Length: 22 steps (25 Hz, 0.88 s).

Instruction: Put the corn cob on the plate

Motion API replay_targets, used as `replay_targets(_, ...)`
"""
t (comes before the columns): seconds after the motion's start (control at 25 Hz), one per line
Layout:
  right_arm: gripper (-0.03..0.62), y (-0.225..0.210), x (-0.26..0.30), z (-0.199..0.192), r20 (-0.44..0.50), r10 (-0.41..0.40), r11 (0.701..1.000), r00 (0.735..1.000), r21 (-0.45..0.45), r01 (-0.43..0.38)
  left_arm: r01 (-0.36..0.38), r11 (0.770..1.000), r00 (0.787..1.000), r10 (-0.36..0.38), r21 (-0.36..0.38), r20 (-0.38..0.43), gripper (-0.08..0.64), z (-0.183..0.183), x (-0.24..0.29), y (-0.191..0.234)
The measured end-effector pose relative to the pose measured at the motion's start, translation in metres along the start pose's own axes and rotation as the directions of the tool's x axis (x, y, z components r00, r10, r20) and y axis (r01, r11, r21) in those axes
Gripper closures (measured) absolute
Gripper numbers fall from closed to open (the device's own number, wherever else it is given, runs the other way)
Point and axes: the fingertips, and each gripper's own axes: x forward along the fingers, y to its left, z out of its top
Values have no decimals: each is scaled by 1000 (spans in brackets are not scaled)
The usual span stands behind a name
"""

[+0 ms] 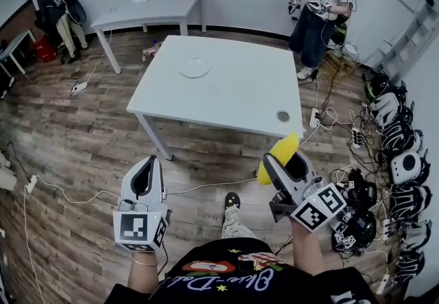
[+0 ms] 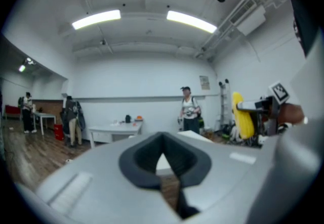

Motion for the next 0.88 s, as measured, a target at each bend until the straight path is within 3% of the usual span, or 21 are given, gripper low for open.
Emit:
replay_targets(0.12,336,-52,57,7,-15,34,999,999,8,-34,-62,996,998,61,60,16,572,12,51,15)
replay_targets(0.32,336,-121,152,10,-81,124,992,989,18,-123,-147,988,987,144,37,76,572,33,133,38)
replay_targets(0.52,336,-166,239,-5,-179,212,976,961,-11,-217,-214,971,977,213,111,17,572,25,179,45)
replay_targets(0.72,336,-197,332,-46,-307,179,964,935,-135,-229,-260,964,965,261,57,-13,572,-2,209,85)
replay_targets(0.88,336,-213,403,-88,-433,159,956,887,-155,-248,-283,959,959,283,26,0,572,-20,247,130)
